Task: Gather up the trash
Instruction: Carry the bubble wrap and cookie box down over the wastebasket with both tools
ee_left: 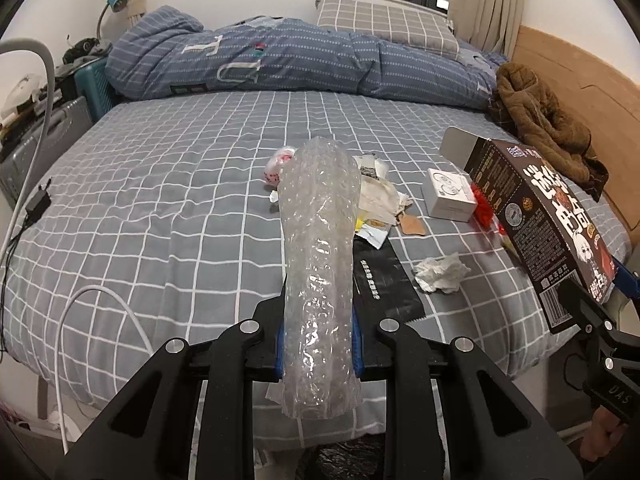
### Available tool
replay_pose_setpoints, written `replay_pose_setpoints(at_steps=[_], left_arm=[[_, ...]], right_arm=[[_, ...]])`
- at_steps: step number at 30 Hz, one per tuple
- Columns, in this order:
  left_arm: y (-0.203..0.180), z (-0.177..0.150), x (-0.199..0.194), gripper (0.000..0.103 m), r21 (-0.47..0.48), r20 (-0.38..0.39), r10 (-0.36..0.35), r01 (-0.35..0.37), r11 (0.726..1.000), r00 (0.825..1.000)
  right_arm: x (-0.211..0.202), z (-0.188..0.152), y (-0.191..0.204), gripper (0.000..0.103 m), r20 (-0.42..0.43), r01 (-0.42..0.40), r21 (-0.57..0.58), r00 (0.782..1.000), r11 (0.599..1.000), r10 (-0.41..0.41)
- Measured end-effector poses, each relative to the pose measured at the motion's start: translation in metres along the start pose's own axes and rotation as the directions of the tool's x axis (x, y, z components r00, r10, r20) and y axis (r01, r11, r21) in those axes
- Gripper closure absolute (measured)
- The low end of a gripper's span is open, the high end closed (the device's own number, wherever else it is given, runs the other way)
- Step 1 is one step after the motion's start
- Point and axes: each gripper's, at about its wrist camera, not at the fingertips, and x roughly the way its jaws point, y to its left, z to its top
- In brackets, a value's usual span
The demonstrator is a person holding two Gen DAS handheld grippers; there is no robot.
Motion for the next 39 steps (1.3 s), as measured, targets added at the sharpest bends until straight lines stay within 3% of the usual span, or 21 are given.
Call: replay_pose_setpoints(at_steps=[17, 39], left_arm=[[-0.004, -0.048, -0.045, 0.081, -0.008, 0.001, -0.013, 0.013, 1.000, 1.000], [-0.007, -0.142, -0.071, 0.081, -0.004, -0.103, -0.013, 0.012, 1.000, 0.995]], right_arm=[[-0.046, -0.023, -0.003, 0.016, 0.011, -0.014, 0.031, 1.000, 0.999, 0.014], [-0.090, -0.107, 0.022, 0.016, -0.098, -0.039, 0.012, 0.994, 0.999, 0.040]])
